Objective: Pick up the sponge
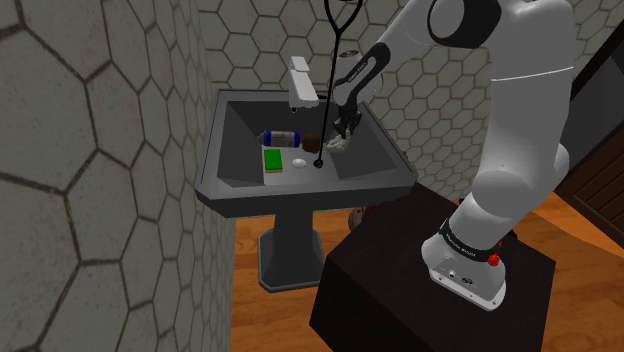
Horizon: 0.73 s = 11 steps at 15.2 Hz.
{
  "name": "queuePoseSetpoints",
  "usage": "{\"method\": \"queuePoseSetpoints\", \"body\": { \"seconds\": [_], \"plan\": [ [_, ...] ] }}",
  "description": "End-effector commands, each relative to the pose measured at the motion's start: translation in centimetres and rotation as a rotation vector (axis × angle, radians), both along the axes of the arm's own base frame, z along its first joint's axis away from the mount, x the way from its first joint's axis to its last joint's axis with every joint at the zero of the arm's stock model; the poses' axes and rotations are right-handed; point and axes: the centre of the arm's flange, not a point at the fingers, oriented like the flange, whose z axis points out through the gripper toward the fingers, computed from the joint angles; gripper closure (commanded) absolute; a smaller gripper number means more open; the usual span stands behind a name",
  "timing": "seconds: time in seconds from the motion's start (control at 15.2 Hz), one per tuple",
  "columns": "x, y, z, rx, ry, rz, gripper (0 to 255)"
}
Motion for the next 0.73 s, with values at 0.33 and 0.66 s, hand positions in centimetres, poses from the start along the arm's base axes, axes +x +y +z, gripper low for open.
{"method": "queuePoseSetpoints", "body": {
  "seconds": [0.33,0.66],
  "plan": [
    [0.0,0.0,3.6,0.000,0.000,0.000,255],
    [0.0,0.0,6.3,0.000,0.000,0.000,255]
  ]
}}
